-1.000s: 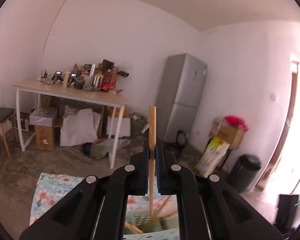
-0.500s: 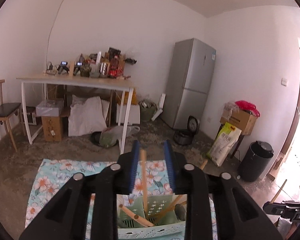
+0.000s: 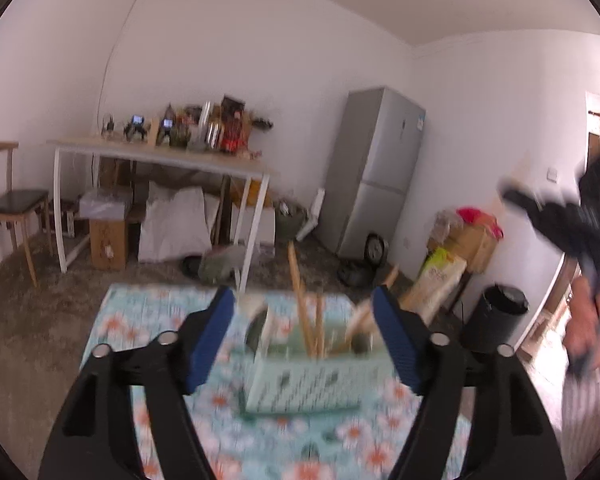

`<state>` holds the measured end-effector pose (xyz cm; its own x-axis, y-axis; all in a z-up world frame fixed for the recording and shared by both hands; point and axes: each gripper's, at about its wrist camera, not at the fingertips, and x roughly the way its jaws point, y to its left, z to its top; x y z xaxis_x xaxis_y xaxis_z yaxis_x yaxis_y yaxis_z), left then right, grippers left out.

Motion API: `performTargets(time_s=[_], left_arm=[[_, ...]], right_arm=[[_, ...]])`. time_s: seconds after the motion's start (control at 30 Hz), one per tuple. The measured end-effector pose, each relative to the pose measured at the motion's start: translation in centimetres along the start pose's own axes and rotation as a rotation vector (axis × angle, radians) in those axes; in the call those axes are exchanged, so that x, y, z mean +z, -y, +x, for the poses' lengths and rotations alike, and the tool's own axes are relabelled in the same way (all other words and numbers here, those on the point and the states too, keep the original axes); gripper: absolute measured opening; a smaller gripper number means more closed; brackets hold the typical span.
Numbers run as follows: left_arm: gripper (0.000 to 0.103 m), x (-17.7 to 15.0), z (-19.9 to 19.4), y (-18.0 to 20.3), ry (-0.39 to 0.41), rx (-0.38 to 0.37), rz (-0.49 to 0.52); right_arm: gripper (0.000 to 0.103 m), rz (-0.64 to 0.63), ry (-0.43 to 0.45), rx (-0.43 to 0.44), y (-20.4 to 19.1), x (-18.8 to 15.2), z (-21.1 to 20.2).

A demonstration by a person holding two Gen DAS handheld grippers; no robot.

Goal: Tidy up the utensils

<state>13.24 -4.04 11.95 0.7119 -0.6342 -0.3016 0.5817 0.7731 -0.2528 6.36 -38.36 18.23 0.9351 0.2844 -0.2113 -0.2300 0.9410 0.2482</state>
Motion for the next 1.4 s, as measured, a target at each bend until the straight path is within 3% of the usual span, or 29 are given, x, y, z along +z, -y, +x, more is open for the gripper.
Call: performTargets(time_s=[0.13, 0.43, 0.47, 0.53, 0.57, 0.77, 0.9, 1.03, 1.3, 1.4], left_arm=[[0.079, -3.8, -1.1, -1.1, -0.087, 0.03, -0.016], [0.08, -9.9, -2.5, -3.4, -0.199, 0.095, -0.126], [0.08, -10.2, -2.5, -3.4, -0.207, 0.096, -0.131], [0.081, -10.4, -2.5, -3.1, -0.209, 0.098, -0.122], [0.082, -10.3, -2.4, -2.9, -0.207, 0.099, -0.114], [0.089, -9.4, -2.1, -1.1, -0.182, 0.109, -0.059], [0.096, -8.3, -2.1, 0.2, -0.157, 0.141, -0.029], [0.097, -7.5, -2.0, 1.6, -0.132, 0.195, 0.013], [0.097, -6.7, -1.0, 2.9, -0.157, 0.353, 0.015], [0.097, -6.8, -0.3, 3.1, -0.19, 0.461, 0.05]], right_arm=[[0.004, -0.046, -0.045, -0.029, -0.2, -0.2, 4.4], [0.008, -0.094, -0.195, -0.14, 1.0, -5.5, 10.6], [0.013, -0.094, -0.208, -0.148, 1.2, -5.8, 10.5], [0.037, -0.079, -0.185, -0.147, 1.3, -5.6, 9.4], [0.042, -0.073, -0.154, -0.14, 1.3, -5.2, 8.3], [0.061, -0.073, -0.023, -0.141, 0.5, -3.9, 1.8], [0.069, -0.034, -0.003, -0.142, 0.6, -5.0, -1.5], [0.077, 0.041, -0.055, -0.162, 0.9, -7.8, -2.9], [0.089, 0.052, -0.256, -0.357, -0.7, -14.2, -0.2], [0.095, 0.005, -0.284, -0.416, -1.7, -15.5, 0.5]])
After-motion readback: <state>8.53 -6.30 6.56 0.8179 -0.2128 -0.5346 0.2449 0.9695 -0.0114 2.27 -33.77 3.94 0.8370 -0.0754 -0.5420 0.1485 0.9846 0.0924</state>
